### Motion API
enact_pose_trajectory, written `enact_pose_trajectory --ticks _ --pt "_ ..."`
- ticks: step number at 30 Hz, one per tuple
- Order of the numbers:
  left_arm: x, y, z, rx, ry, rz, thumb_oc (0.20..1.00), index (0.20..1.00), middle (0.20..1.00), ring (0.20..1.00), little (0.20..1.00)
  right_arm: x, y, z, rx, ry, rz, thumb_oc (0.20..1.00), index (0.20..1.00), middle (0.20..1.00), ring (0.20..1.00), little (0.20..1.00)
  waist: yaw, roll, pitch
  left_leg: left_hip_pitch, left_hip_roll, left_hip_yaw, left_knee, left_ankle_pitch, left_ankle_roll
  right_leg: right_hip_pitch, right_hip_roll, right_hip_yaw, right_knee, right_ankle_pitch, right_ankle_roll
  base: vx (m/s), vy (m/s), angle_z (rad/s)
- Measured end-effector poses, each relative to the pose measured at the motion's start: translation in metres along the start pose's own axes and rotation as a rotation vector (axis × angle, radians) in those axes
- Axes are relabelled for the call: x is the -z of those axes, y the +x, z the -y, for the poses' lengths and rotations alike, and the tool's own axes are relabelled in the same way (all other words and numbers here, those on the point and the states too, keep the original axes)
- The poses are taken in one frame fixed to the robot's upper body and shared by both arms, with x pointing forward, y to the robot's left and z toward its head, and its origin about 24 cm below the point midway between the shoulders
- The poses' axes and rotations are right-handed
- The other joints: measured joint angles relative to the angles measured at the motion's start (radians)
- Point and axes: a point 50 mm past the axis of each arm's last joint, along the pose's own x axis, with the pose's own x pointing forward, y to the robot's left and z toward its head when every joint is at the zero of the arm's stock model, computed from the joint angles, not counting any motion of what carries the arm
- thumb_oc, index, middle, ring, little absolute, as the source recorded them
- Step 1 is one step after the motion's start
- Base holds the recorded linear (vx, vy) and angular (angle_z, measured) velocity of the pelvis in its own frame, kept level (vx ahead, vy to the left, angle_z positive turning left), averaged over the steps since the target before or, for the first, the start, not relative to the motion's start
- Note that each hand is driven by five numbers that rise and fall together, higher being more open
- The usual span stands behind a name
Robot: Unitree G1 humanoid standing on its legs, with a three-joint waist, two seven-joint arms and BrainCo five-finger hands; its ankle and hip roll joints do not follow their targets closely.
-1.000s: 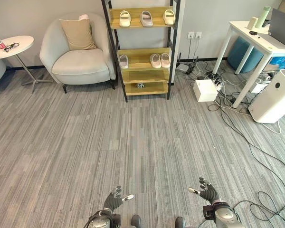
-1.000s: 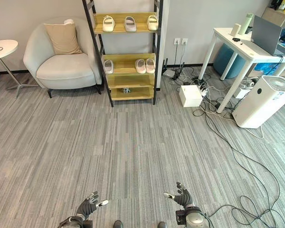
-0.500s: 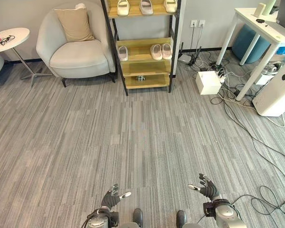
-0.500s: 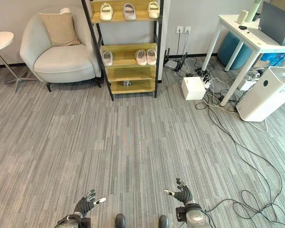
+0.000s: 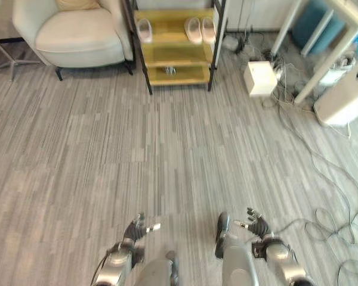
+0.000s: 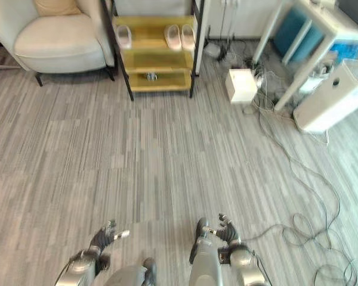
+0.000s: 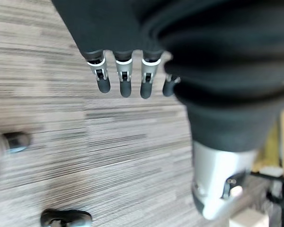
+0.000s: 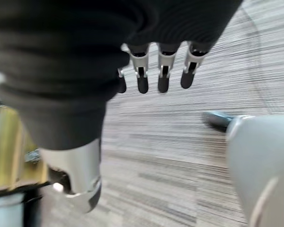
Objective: Arrange the slippers neatly on the shoe rack.
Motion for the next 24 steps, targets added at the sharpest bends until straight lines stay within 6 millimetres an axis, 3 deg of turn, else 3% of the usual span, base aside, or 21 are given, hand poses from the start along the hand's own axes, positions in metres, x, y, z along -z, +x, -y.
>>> enact_pose_trajectory --ticks 1,2,3,4,5,6,7,8,9,10,12,13,14,16,17,18,19,20,21,22,24 --pt "-0.002 -0.001 0.0 -0.001 -0.006 0.017 1.0 1.0 1.0 1.0 1.0 0.007 -0.003 0.004 0.006 -0.009 -0.028 1.0 1.0 1.0 1.0 1.0 -0.01 0.023 0.0 0.051 0.035 0.0 -0.054 0.039 -0.026 0.045 0.058 -0.003 -0.036 0.016 -0.023 0.31 -0.321 0.54" --pt "-0.006 -0.001 -0.006 -0.012 -0.013 0.042 1.0 1.0 1.0 1.0 1.0 0.012 -0.005 0.002 0.003 -0.004 -0.041 1.0 1.0 1.0 1.0 1.0 -0.019 -0.002 -0.003 0.06 0.033 -0.016 -0.017 0.046 -0.039 0.105 0.083 -0.006 -0.097 0.028 -0.041 0.17 -0.208 0.61" --pt "-0.011 -0.001 -0.016 -0.04 -0.026 0.066 1.0 1.0 1.0 1.0 1.0 0.018 -0.008 -0.001 0.0 0.007 -0.053 1.0 1.0 1.0 1.0 1.0 -0.02 -0.052 -0.015 0.028 0.014 -0.032 0.11 0.033 -0.059 0.164 0.085 0.028 -0.143 0.049 -0.132 0.29 -0.315 0.52" --pt "-0.011 0.0 -0.012 -0.044 -0.071 0.07 1.0 1.0 1.0 1.0 1.0 0.02 -0.01 0.004 0.012 0.007 -0.058 1.0 1.0 1.0 1.0 1.0 -0.009 -0.064 -0.019 -0.02 0.024 -0.038 0.245 0.04 -0.067 0.178 0.094 0.028 -0.144 0.063 -0.172 0.3 -0.283 0.17" --pt "-0.006 -0.003 -0.009 -0.043 -0.097 0.059 1.0 1.0 1.0 1.0 1.0 0.013 -0.007 0.007 0.018 0.009 -0.031 1.0 1.0 1.0 1.0 1.0 0.025 -0.056 -0.031 -0.066 0.026 -0.063 0.337 0.083 -0.086 0.196 0.11 0.041 -0.14 0.014 -0.209 0.39 -0.329 -0.13" --pt "-0.003 -0.003 -0.002 -0.036 -0.14 0.049 1.0 1.0 1.0 1.0 1.0 0.006 -0.004 0.01 0.029 0.025 -0.005 1.0 1.0 1.0 1.0 1.0 0.033 -0.056 -0.032 -0.139 0.023 -0.112 0.48 0.152 -0.126 0.2 0.127 0.034 -0.124 -0.022 -0.207 0.44 -0.175 -0.23" --pt "-0.004 -0.003 0.006 -0.028 -0.168 0.053 1.0 1.0 1.0 1.0 1.0 -0.002 0.0 0.007 0.026 0.047 0.013 1.0 1.0 1.0 1.0 1.0 0.067 -0.075 -0.023 -0.276 0.031 -0.141 0.695 0.221 -0.117 0.253 0.146 0.04 -0.149 -0.01 -0.224 0.46 -0.086 -0.2" --pt "0.0 -0.005 0.004 -0.035 -0.174 0.037 1.0 1.0 1.0 1.0 1.0 -0.009 0.003 0.002 0.014 0.055 0.037 1.0 1.0 1.0 1.0 1.0 0.072 -0.092 -0.023 -0.296 0.03 -0.133 0.662 0.18 -0.117 0.275 0.153 0.044 -0.152 -0.011 -0.226 0.49 -0.017 0.13" --pt "0.002 -0.006 0.004 -0.034 -0.175 0.031 1.0 1.0 1.0 1.0 1.0 -0.015 0.003 -0.005 0.005 0.089 0.069 1.0 1.0 1.0 1.0 1.0 0.079 -0.126 -0.019 -0.315 0.005 -0.071 0.425 0.128 -0.072 0.362 0.143 0.059 -0.203 -0.07 -0.227 0.61 0.13 -0.12" --pt "-0.004 -0.007 0.008 -0.019 -0.182 0.063 1.0 1.0 1.0 1.0 1.0 -0.021 0.007 -0.005 0.006 0.092 0.079 1.0 1.0 1.0 1.0 1.0 0.105 -0.129 -0.006 -0.32 -0.005 -0.02 0.081 0.15 -0.037 0.411 0.152 0.068 -0.206 -0.095 -0.206 0.59 0.144 -0.07" --pt "-0.002 -0.008 0.009 -0.011 -0.172 0.055 1.0 1.0 1.0 1.0 1.0 -0.021 0.009 -0.005 0.002 0.067 0.07 1.0 1.0 1.0 1.0 1.0 0.121 -0.079 -0.016 -0.335 0.001 -0.02 -0.242 0.237 -0.049 0.471 0.194 0.065 -0.207 -0.162 -0.119 0.48 0.156 -0.27" --pt "-0.008 -0.005 0.01 -0.007 -0.16 0.068 1.0 1.0 1.0 1.0 1.0 -0.008 0.008 -0.001 0.022 0.045 0.013 1.0 1.0 1.0 1.0 1.0 0.134 -0.065 -0.008 -0.385 0.0 0.034 -0.255 0.265 -0.033 0.526 0.212 0.048 -0.206 -0.202 -0.151 0.41 0.2 -0.26" --pt "-0.003 -0.007 0.008 -0.017 -0.16 0.052 1.0 1.0 1.0 1.0 1.0 -0.006 0.006 -0.001 0.02 0.043 0.013 1.0 1.0 1.0 1.0 1.0 0.135 -0.066 -0.014 -0.387 -0.012 0.045 -0.252 0.277 0.0 0.555 0.21 0.044 -0.206 -0.215 -0.144 0.44 0.235 -0.51" --pt "0.01 -0.013 0.006 -0.029 -0.16 0.016 1.0 1.0 1.0 1.0 1.0 -0.004 0.003 -0.001 0.014 0.041 0.017 1.0 1.0 1.0 1.0 1.0 0.133 -0.066 -0.039 -0.353 -0.037 0.059 -0.146 0.284 0.045 0.622 0.195 0.071 -0.205 -0.254 -0.089 0.26 0.146 -0.61" --pt "0.014 -0.014 0.002 -0.036 -0.151 0.004 1.0 1.0 1.0 1.0 1.0 0.001 0.001 -0.005 0.008 0.05 0.0 1.0 1.0 1.0 1.0 1.0 0.123 -0.089 -0.053 -0.333 -0.058 0.053 -0.15 0.372 0.063 0.648 0.175 0.079 -0.198 -0.257 -0.083 0.27 0.177 -0.32" --pt "0.011 -0.013 0.003 -0.027 -0.135 0.013 1.0 1.0 1.0 1.0 1.0 0.007 -0.002 -0.005 0.008 0.055 -0.015 1.0 1.0 1.0 1.0 1.0 0.118 -0.097 -0.058 -0.295 -0.068 0.046 -0.167 0.462 0.122 0.636 0.153 0.072 -0.134 -0.284 -0.074 0.25 0.182 -0.08" --pt "0.004 -0.011 0.004 -0.011 -0.111 0.034 1.0 1.0 1.0 1.0 1.0 0.01 -0.004 -0.008 0.006 0.069 -0.022 1.0 1.0 1.0 1.0 1.0 0.117 -0.114 -0.064 -0.27 -0.086 0.049 -0.184 0.429 0.114 0.605 0.139 0.079 -0.059 -0.31 -0.061 0.4 0.327 -0.05" --pt "-0.004 -0.011 -0.001 0.003 -0.096 0.067 1.0 1.0 1.0 1.0 1.0 0.01 -0.006 -0.022 -0.038 0.075 -0.013 1.0 1.0 1.0 1.0 1.0 0.118 -0.126 -0.068 -0.179 -0.113 0.044 -0.196 0.37 0.137 0.484 0.109 0.092 0.226 -0.34 -0.059 0.21 0.204 -0.01" --pt "-0.005 -0.01 -0.001 0.004 -0.091 0.069 1.0 1.0 1.0 1.0 1.0 0.012 -0.007 -0.024 -0.05 0.079 -0.016 1.0 1.0 1.0 1.0 1.0 0.116 -0.124 -0.074 -0.136 -0.124 0.038 -0.212 0.346 0.148 0.423 0.103 0.095 0.329 -0.356 -0.026 0.22 0.195 0.07" --pt "-0.006 -0.01 -0.001 0.005 -0.089 0.071 1.0 1.0 1.0 1.0 1.0 0.009 -0.006 -0.025 -0.055 0.081 -0.006 1.0 1.0 1.0 1.0 1.0 0.119 -0.112 -0.076 -0.114 -0.125 0.036 -0.218 0.353 0.13 0.335 0.093 0.09 0.46 -0.362 -0.014 0.18 0.098 0.26" --pt "-0.008 -0.009 -0.004 0.007 -0.076 0.075 1.0 1.0 1.0 1.0 1.0 0.008 -0.006 -0.027 -0.057 0.089 -0.006 1.0 1.0 1.0 1.0 1.0 0.118 -0.108 -0.08 -0.052 -0.138 0.01 -0.229 0.291 0.116 0.171 0.022 0.051 0.539 -0.371 0.001 0.32 0.074 0.28"
